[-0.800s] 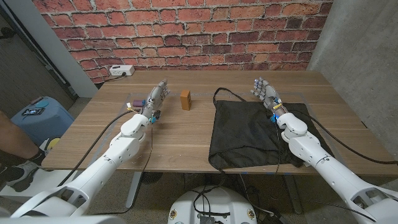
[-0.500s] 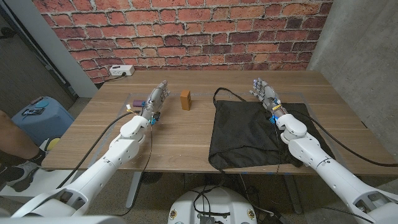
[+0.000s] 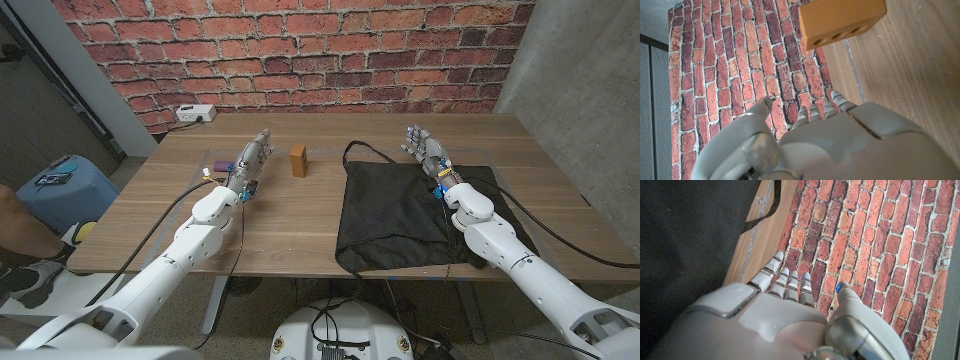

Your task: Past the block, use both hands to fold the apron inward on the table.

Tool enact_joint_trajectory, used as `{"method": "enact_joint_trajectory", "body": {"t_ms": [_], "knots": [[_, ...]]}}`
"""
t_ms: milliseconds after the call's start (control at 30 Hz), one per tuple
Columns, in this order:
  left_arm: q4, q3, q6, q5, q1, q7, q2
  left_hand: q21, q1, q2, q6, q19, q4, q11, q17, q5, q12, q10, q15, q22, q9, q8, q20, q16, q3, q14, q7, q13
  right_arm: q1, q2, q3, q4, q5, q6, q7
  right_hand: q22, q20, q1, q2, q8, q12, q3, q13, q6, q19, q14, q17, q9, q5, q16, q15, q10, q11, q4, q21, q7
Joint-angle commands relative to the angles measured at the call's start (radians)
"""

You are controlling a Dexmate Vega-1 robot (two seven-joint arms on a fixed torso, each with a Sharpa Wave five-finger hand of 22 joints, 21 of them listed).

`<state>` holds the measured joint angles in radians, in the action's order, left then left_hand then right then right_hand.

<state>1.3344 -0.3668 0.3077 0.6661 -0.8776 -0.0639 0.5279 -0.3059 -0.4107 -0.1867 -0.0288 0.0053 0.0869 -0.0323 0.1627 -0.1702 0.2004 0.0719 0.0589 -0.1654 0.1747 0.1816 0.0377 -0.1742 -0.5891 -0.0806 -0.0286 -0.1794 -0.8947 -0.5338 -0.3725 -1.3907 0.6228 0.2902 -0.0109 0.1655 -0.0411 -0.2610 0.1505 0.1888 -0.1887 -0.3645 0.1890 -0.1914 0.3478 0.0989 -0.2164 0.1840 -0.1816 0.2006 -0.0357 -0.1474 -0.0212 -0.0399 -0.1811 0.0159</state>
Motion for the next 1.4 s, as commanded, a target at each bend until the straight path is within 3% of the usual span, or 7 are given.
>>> {"method": "enact_joint_trajectory", "body": {"t_ms": [33, 667, 1133, 1400], "knots": [[0.053, 0.003, -0.007, -0.011, -0.025, 0.014, 0.021, 0.002, -0.013, 0.005, -0.006, 0.002, -0.007, 0.003, 0.003, -0.005, 0.002, 0.007, 0.003, -0.005, 0.003, 0.004, 0.006, -0.003, -0.001, -0.008, 0.0, -0.003, -0.01, -0.005, 0.003, -0.005, 0.0, 0.002, -0.001, 0.003, -0.043, -0.011, -0.001, 0.003, -0.004, -0.001, 0.005, 0.0, 0.0, -0.002, -0.003, 0.004, -0.002, 0.004, -0.023, -0.003, -0.004, -0.004, -0.007, -0.003], [0.242, 0.001, -0.039, -0.051, -0.078, 0.041, 0.088, 0.015, -0.02, 0.008, -0.005, -0.003, -0.025, 0.002, 0.003, -0.007, -0.001, 0.011, 0.011, -0.005, 0.003, 0.002, 0.014, 0.0, -0.003, -0.016, 0.0, -0.003, -0.013, -0.028, 0.015, -0.008, -0.003, 0.005, 0.007, 0.003, -0.042, -0.016, -0.002, 0.002, -0.002, -0.001, 0.005, 0.002, -0.004, -0.007, -0.001, 0.004, -0.002, 0.004, -0.02, 0.005, -0.006, -0.01, -0.006, -0.005], [0.364, -0.007, -0.092, -0.044, -0.138, 0.038, 0.139, 0.022, -0.027, 0.008, 0.004, -0.001, -0.038, 0.002, 0.003, -0.009, -0.001, 0.009, 0.01, -0.005, 0.003, 0.005, 0.014, -0.001, -0.006, -0.017, -0.002, -0.002, -0.046, -0.054, 0.033, -0.042, -0.003, 0.003, -0.013, 0.003, -0.042, -0.019, 0.0, 0.002, -0.003, -0.002, 0.005, 0.003, -0.005, -0.009, 0.0, 0.004, -0.001, 0.004, -0.02, 0.007, -0.002, -0.014, -0.006, -0.004], [0.432, -0.016, -0.14, -0.103, -0.142, 0.057, 0.194, 0.034, -0.055, -0.002, 0.011, 0.003, -0.069, -0.003, 0.003, -0.026, -0.002, 0.008, 0.016, -0.004, 0.002, 0.006, 0.024, -0.001, -0.029, -0.017, -0.007, -0.002, -0.063, -0.067, 0.045, -0.058, -0.01, 0.002, -0.031, 0.003, -0.042, -0.021, 0.0, 0.003, -0.003, -0.002, 0.005, 0.003, -0.006, -0.009, 0.001, 0.004, -0.001, 0.005, -0.02, 0.007, -0.003, -0.016, -0.006, -0.005]]}}
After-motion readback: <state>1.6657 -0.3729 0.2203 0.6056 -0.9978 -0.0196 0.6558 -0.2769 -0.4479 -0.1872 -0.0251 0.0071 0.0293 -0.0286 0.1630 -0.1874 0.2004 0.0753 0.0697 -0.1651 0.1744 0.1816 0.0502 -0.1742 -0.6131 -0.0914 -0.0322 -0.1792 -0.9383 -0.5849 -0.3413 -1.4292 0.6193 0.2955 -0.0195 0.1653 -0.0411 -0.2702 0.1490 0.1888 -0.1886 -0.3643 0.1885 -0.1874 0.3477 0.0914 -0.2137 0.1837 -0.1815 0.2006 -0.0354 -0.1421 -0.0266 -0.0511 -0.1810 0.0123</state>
